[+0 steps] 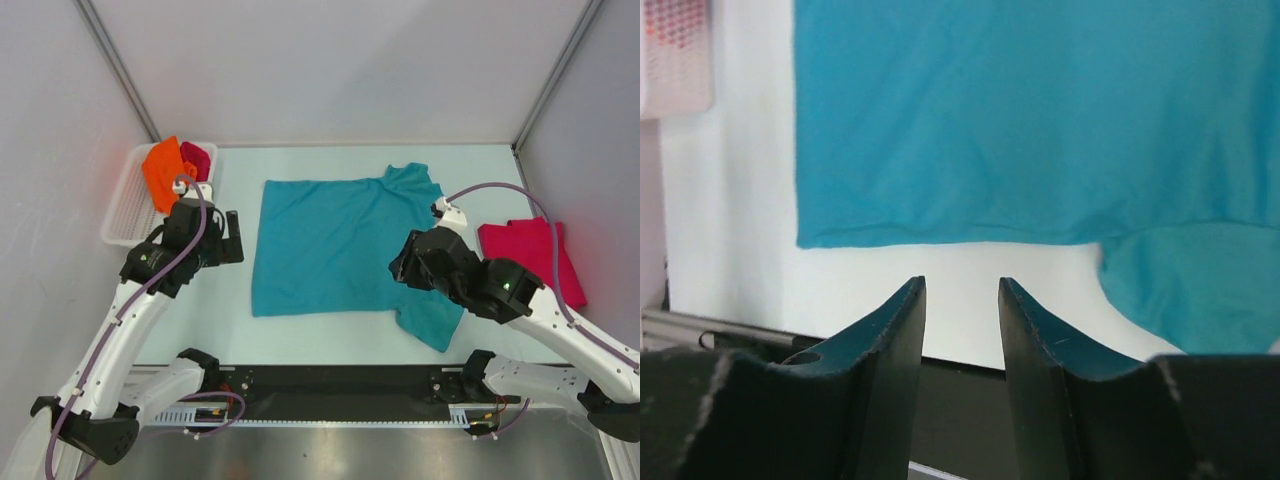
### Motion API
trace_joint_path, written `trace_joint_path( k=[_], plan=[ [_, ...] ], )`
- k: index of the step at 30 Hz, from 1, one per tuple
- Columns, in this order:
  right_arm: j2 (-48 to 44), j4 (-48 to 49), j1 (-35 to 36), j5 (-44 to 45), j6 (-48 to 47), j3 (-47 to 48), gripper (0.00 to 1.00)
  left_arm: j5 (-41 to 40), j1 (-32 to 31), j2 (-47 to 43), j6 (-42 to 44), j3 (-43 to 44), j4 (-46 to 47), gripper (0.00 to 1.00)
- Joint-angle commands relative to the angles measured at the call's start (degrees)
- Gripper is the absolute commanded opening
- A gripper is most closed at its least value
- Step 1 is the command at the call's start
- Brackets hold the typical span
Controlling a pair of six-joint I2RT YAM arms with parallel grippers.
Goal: Fold and stack the t-shirts
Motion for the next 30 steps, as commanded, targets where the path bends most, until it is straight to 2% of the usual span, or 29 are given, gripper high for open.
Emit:
trace_joint_path(
  k=[1,13,17,30],
  plan=[
    [0.0,-7.0,-0.3,8.0,6.0,1.2,0.41,-1.0,-0.1,-0.4,1.5,1.8,0.2,1.00],
    [6.1,-9.4,-1.1,11.6,6.1,1.7,0.43,-0.3,-0.1,-3.0,3.1,1.4,0.2,1.00],
    [6.0,-9.4,-2.9,11.5,4.9,1.4,0.44,0.6,1.7,-4.1,3.3,1.0,0.9,1.00],
    [4.3,-5.5,-14.7,0.8,0.4,-5.5,0.46,13.3,10.8,-2.5,3.2,-2.2,5.5,1.00]
  ],
)
